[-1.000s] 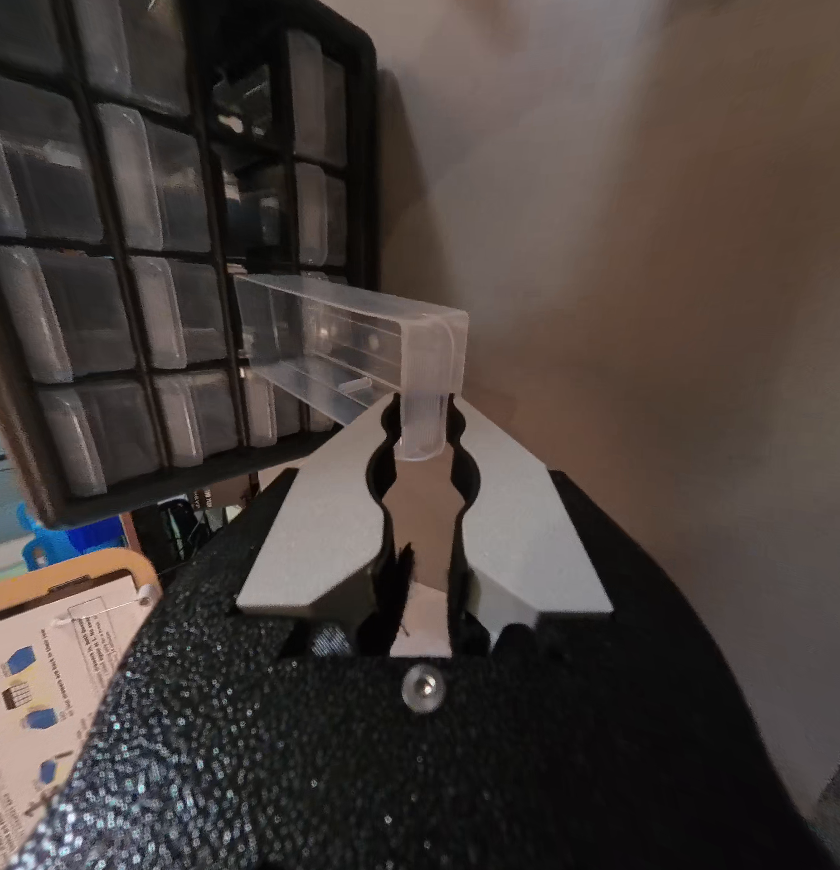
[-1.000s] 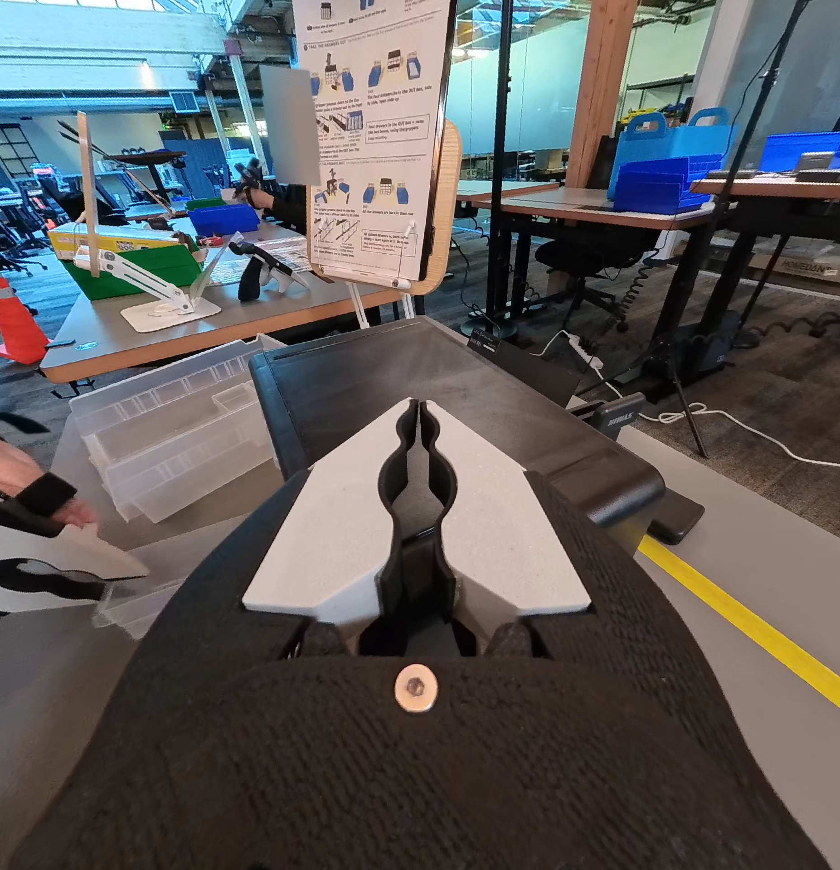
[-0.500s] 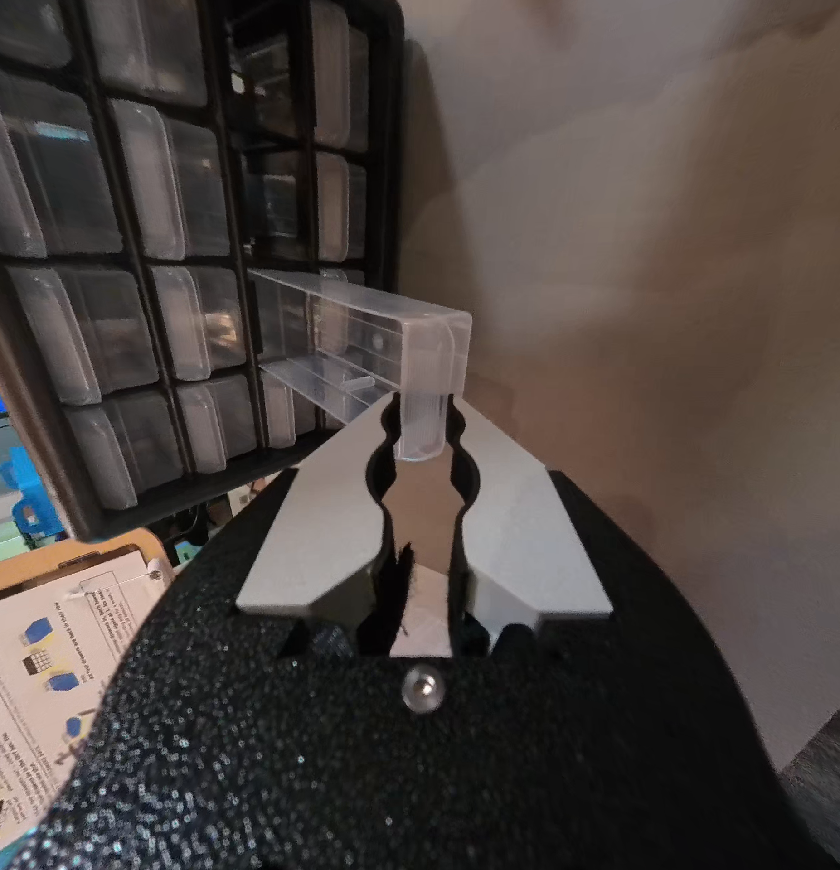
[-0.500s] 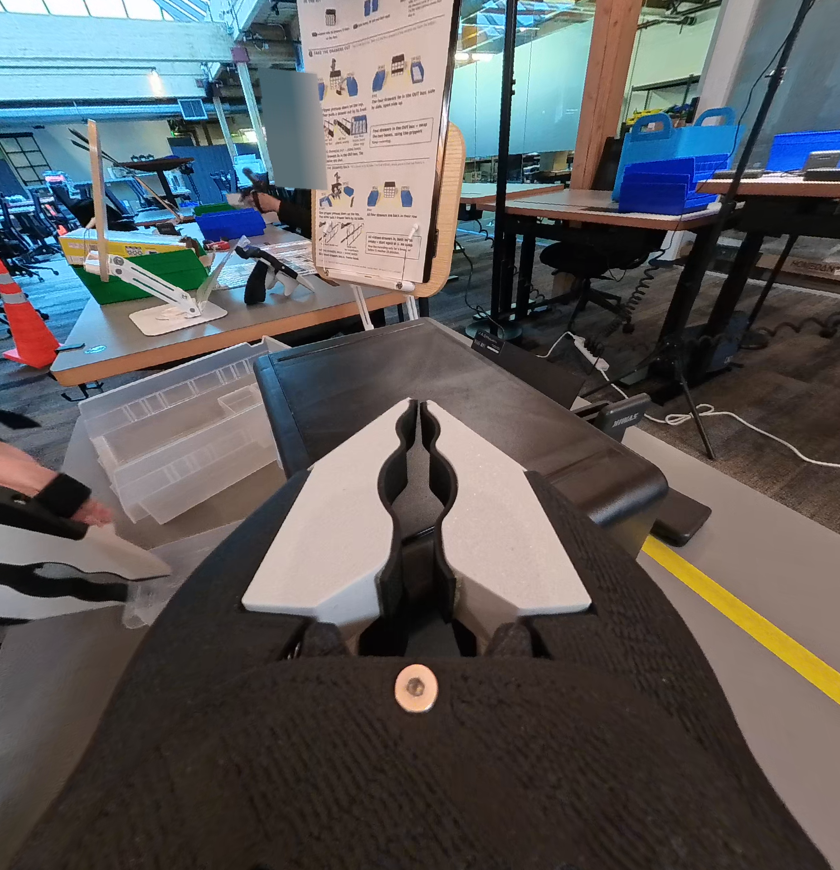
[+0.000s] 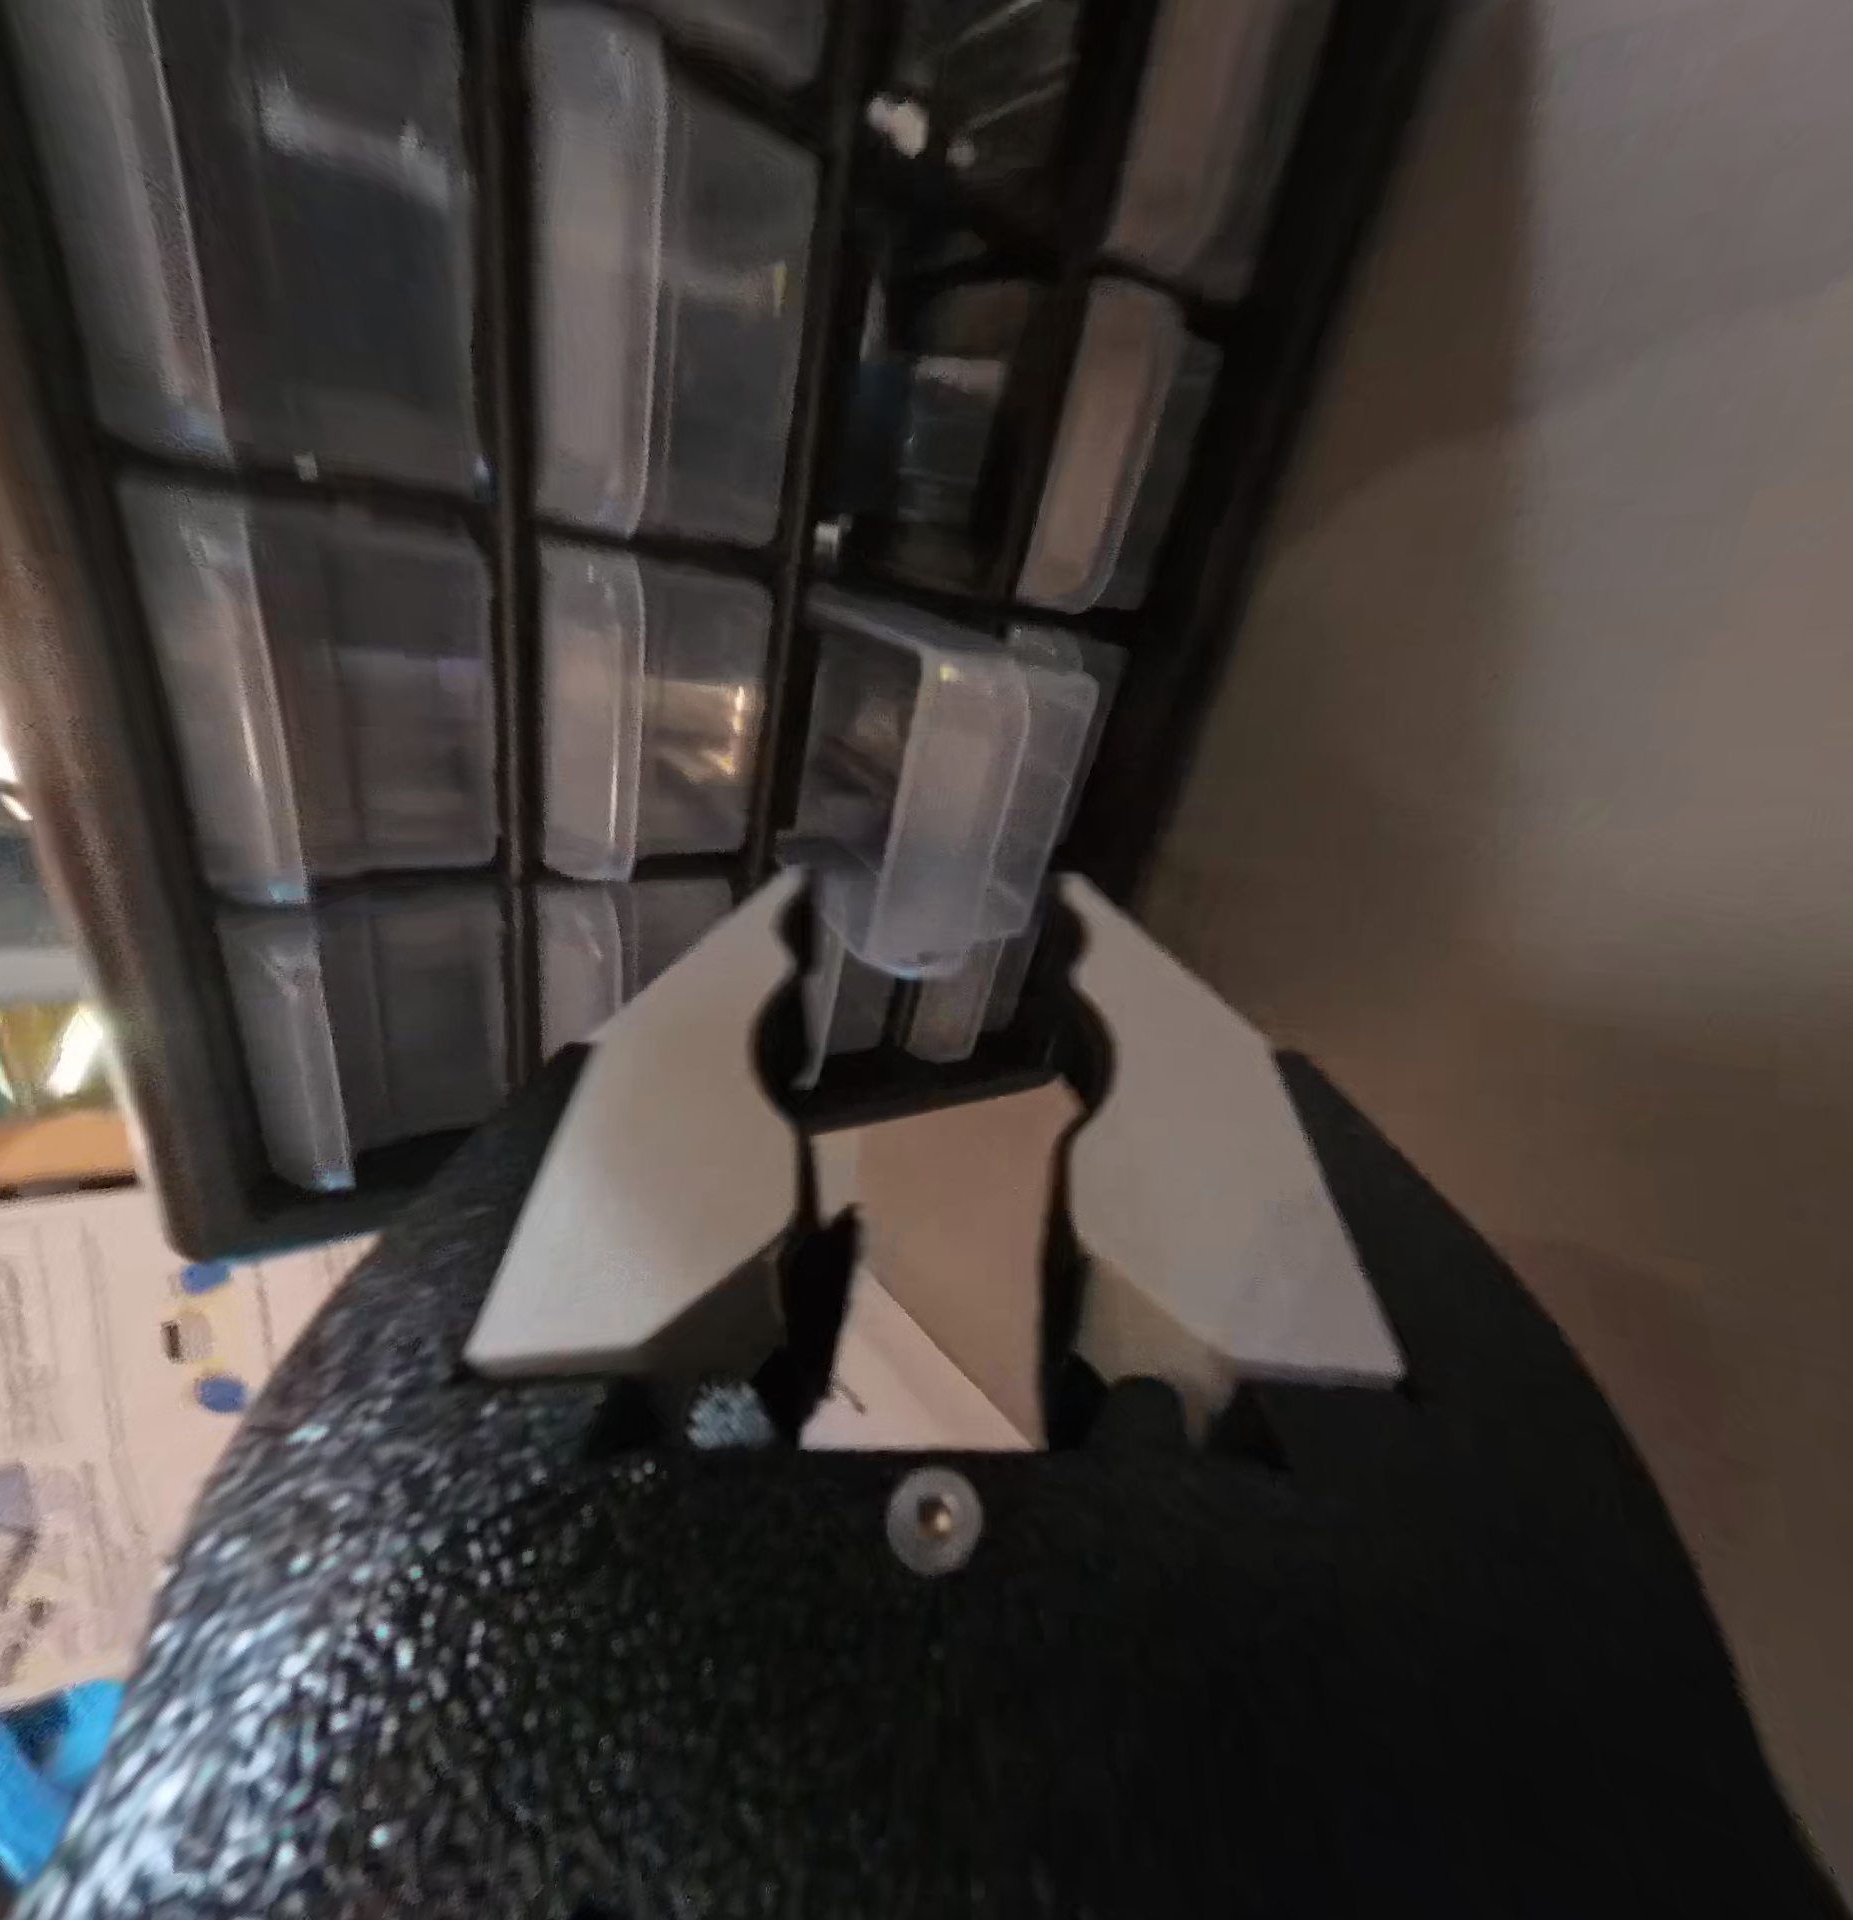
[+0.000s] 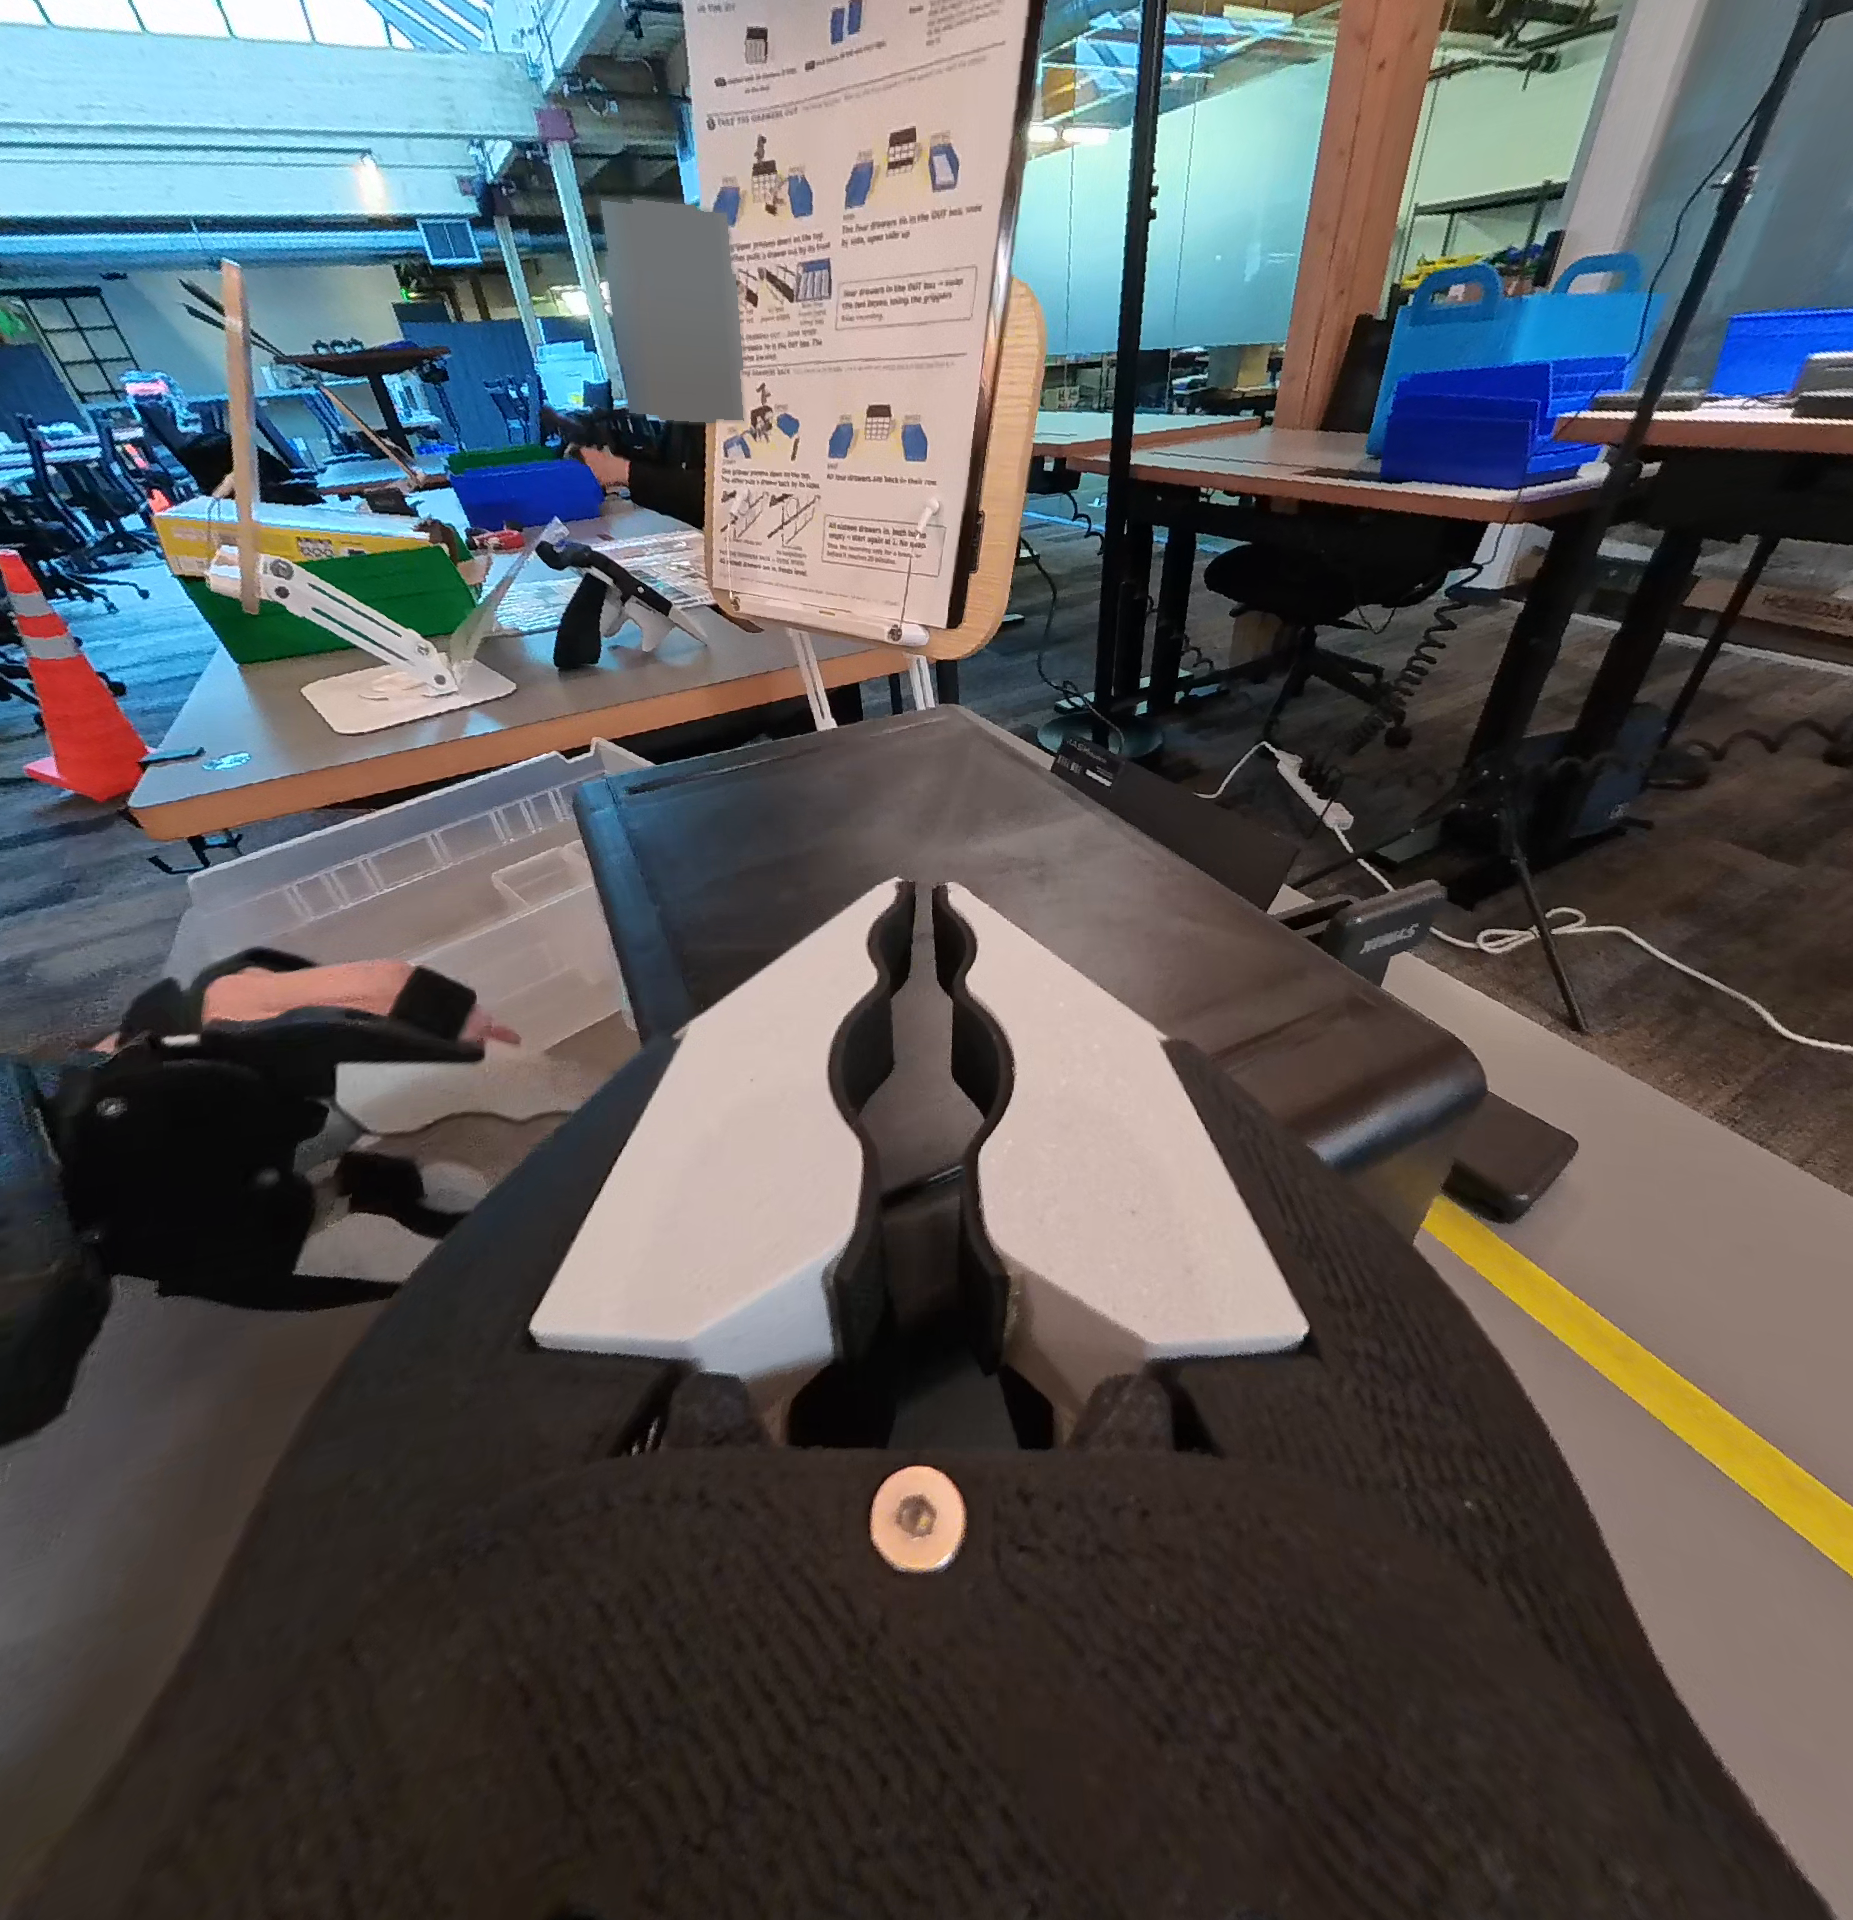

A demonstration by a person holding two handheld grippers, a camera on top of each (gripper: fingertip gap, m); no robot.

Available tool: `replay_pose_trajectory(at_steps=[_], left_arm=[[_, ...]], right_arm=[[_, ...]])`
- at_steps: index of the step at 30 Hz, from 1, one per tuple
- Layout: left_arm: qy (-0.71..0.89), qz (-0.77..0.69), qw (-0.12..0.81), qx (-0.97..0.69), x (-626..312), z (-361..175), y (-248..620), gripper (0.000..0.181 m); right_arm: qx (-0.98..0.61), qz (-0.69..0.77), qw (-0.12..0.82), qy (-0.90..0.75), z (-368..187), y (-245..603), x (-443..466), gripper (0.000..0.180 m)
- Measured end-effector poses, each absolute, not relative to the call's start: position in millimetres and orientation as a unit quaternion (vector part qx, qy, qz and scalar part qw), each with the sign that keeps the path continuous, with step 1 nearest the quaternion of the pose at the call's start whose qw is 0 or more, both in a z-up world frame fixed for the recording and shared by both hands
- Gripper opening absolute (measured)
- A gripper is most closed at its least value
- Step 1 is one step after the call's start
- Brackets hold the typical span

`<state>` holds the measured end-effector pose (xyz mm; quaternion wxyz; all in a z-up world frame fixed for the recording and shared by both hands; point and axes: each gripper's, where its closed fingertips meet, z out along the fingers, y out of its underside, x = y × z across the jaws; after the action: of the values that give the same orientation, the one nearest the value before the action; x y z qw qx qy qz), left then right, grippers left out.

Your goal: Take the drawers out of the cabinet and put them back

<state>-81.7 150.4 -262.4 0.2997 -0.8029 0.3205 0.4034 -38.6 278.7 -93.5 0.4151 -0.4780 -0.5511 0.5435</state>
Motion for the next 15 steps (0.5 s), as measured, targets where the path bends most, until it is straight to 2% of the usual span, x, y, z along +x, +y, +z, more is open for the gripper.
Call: replay_pose_trajectory(at_steps=[1,2,4,7,10,15], left_arm=[[0.303,0.394,0.306,-0.812,-84.3,-265.0,147.9,0.060],[0.295,0.388,0.334,-0.807,-79.3,-261.6,145.8,0.057],[0.301,0.367,0.408,-0.780,-54.5,-252.3,136.8,0.031],[0.308,0.284,0.423,-0.803,-21.2,-271.5,126.7,0.012],[0.300,0.259,0.405,-0.824,-31.8,-288.5,134.7,0.009],[0.258,0.266,0.417,-0.830,-63.4,-281.2,162.3,0.009]], right_arm=[[-0.477,0.543,0.416,-0.552,-93.5,278.5,-39.1,0.002],[-0.478,0.541,0.417,-0.552,-93.4,278.4,-39.3,0.002],[-0.478,0.537,0.420,-0.554,-93.7,278.2,-39.5,0.002],[-0.480,0.533,0.422,-0.555,-94.0,277.6,-39.7,0.002],[-0.478,0.534,0.422,-0.555,-93.8,277.3,-39.6,0.002],[-0.483,0.530,0.431,-0.547,-93.3,281.1,-41.6,0.000]])
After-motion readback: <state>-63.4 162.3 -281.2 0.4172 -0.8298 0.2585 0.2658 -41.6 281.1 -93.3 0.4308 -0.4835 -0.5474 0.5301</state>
